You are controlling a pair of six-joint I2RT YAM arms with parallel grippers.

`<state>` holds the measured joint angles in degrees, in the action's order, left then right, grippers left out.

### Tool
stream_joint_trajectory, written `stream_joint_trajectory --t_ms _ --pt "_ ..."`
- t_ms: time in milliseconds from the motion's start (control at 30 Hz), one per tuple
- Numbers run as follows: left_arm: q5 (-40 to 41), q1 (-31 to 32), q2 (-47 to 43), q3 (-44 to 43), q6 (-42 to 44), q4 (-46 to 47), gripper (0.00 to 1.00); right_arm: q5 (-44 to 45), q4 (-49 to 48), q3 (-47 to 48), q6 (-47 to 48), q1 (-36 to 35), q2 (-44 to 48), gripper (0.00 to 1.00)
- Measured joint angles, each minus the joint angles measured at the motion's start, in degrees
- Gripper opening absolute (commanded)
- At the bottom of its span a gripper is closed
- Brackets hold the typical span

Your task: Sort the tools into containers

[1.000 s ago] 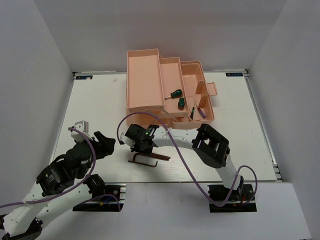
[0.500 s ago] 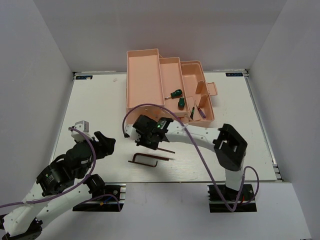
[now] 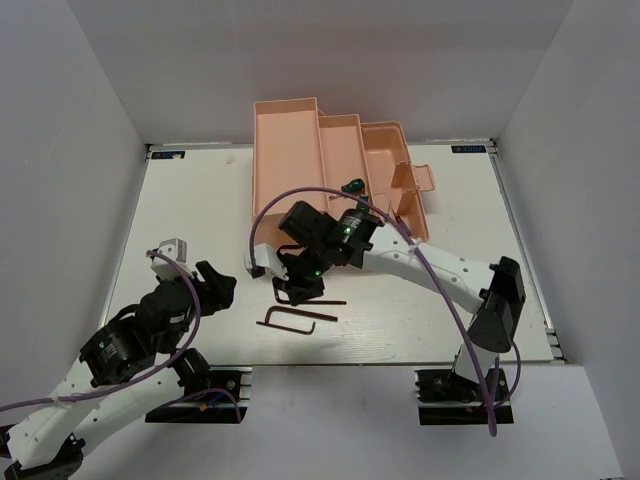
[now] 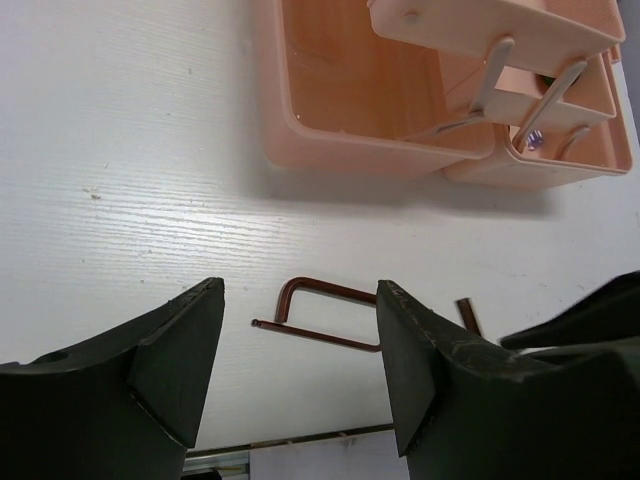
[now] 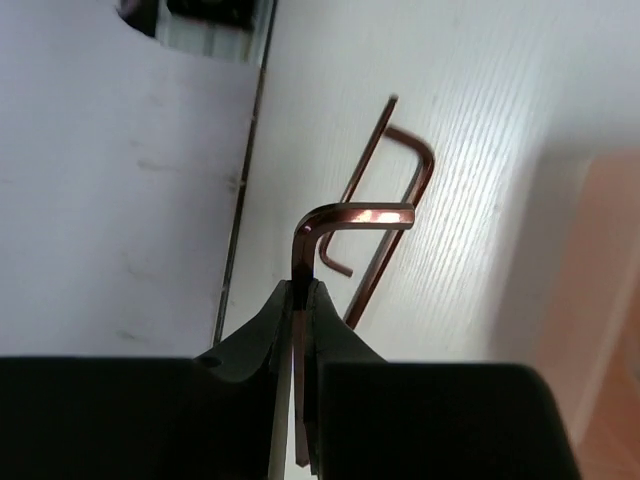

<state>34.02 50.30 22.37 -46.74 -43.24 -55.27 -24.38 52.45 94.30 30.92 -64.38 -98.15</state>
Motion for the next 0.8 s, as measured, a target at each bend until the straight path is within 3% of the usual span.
stream_joint_trajectory --t_ms 167,333,600,800 --pt "-0.11 0.00 0.04 0.28 0.20 0.02 0.72 -1.88 2.58 13.40 0.76 0.81 -0.79 0.00" --pt "-0.15 0.00 0.07 0.28 0.33 0.00 0.71 6.21 -3.32 22.84 -2.54 2.67 -2.10 0.00" --pt "-0.50 0.00 2.47 0.33 0.35 0.13 0.71 23.12 -14.38 27.19 -8.55 7.58 -9.73 0.00" --pt "-1.20 0.00 5.18 1.70 0.37 1.38 0.71 30.08 -20.57 30.18 -10.05 10.47 -14.45 0.00"
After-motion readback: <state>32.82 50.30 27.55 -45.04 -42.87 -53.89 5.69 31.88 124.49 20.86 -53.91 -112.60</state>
